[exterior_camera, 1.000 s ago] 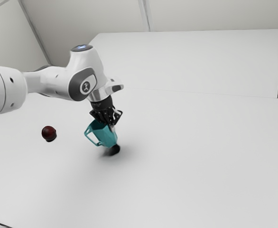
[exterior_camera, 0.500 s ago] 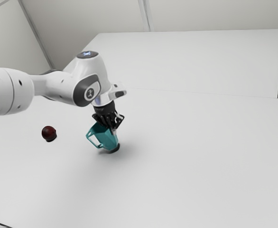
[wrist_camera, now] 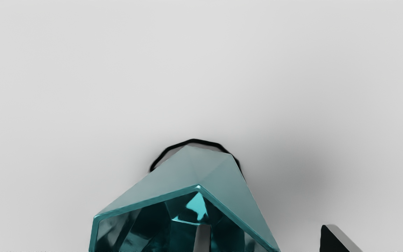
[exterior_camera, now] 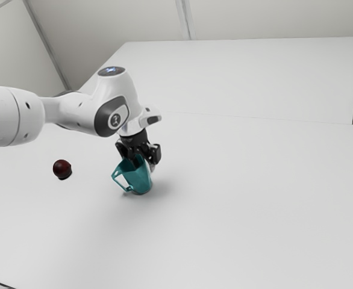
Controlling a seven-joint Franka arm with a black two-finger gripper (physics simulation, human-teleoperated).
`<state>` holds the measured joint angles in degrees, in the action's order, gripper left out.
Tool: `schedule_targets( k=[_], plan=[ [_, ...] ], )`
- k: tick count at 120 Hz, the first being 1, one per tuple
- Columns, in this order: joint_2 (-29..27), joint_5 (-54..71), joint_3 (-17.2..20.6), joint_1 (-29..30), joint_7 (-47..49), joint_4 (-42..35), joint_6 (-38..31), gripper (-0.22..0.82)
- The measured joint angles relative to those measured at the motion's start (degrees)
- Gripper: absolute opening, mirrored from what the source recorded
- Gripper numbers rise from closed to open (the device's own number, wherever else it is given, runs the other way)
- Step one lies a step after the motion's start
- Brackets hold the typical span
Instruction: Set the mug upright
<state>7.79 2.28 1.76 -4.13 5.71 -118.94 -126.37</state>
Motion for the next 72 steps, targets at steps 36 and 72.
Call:
schedule_targets(
  k=[36, 72],
  plan=[
    [-3.67, -0.07, 0.00, -0.03, -0.28, 0.37, 0.55, 0.54],
    [-4.94, 0.05, -0.12, 0.07, -0.49, 10.47, 7.19, 0.59]
  ],
)
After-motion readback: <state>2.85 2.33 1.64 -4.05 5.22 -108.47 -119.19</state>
